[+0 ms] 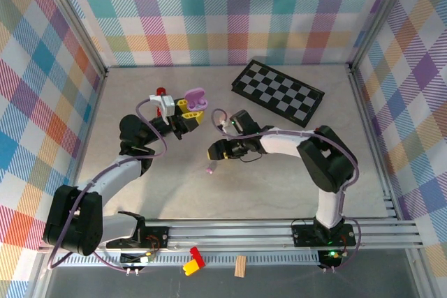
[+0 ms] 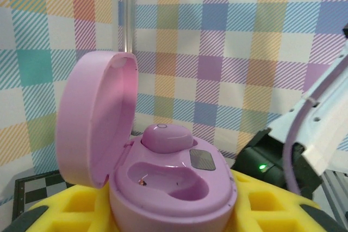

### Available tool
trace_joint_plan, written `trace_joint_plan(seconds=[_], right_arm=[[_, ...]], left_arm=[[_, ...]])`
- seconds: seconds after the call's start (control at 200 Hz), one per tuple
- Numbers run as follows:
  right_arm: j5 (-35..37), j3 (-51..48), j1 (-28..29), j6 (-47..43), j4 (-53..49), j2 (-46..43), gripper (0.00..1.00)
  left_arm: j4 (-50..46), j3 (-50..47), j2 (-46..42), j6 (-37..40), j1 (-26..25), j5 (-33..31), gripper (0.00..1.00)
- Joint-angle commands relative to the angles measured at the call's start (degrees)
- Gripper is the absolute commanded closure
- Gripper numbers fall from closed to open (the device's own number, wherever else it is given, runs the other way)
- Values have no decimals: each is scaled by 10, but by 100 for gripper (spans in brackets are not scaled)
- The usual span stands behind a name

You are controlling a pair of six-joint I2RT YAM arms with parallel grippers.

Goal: Insert the wireless bluetooth earbuds into the charging case

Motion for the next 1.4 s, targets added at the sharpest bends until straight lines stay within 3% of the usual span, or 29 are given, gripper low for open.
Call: trace_joint_plan(seconds=[0.0,0.46,0.93,1.395], right_arm=[[-47,50,15,-79,-58,35,43],[-28,126,48,-175,-169,97,49],[5,124,63,-190,-201,92,59],[47,121,65,-174,-196,113,77]], left_arm=[[1,11,-22,-2,7,16,63],[-32,9,-38,14,7,21,63],[-29,9,-36,11,7,24,63],[-32,7,-36,14,7,24,63]])
